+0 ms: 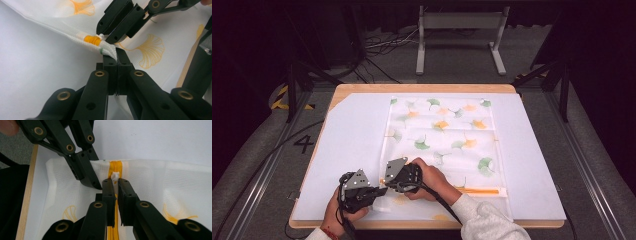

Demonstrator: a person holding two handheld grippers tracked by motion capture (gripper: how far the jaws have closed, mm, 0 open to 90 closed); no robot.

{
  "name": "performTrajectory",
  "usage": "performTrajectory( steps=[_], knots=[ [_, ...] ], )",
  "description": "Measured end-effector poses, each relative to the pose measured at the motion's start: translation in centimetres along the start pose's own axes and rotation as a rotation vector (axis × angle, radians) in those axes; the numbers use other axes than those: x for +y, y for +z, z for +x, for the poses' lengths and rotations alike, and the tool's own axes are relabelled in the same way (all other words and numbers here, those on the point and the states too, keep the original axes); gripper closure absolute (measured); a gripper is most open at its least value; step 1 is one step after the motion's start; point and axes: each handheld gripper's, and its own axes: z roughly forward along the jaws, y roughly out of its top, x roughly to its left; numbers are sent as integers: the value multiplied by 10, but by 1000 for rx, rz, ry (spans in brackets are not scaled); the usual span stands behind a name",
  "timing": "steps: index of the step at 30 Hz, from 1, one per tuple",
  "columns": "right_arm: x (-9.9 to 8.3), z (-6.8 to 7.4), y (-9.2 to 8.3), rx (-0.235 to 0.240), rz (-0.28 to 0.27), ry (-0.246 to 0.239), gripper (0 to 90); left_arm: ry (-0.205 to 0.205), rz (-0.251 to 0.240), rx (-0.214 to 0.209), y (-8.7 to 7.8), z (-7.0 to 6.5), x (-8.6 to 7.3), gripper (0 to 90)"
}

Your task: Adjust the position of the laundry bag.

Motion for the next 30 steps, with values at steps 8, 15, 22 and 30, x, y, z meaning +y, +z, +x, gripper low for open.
performTrajectory(
  steps=[8,15,22,30],
  knots=[
    [-1,-2,0,-8,8,9,852,10,-24,19,-4,-1,0,885],
    [-11,0,4,-10,78,-8,852,11,-26,26,-6,-1,0,885],
    [-16,0,2,-4,87,-3,852,29,-19,27,-4,-4,0,885],
    [-21,3,0,-14,114,-23,852,39,-17,31,-3,-5,-1,884]
  ],
)
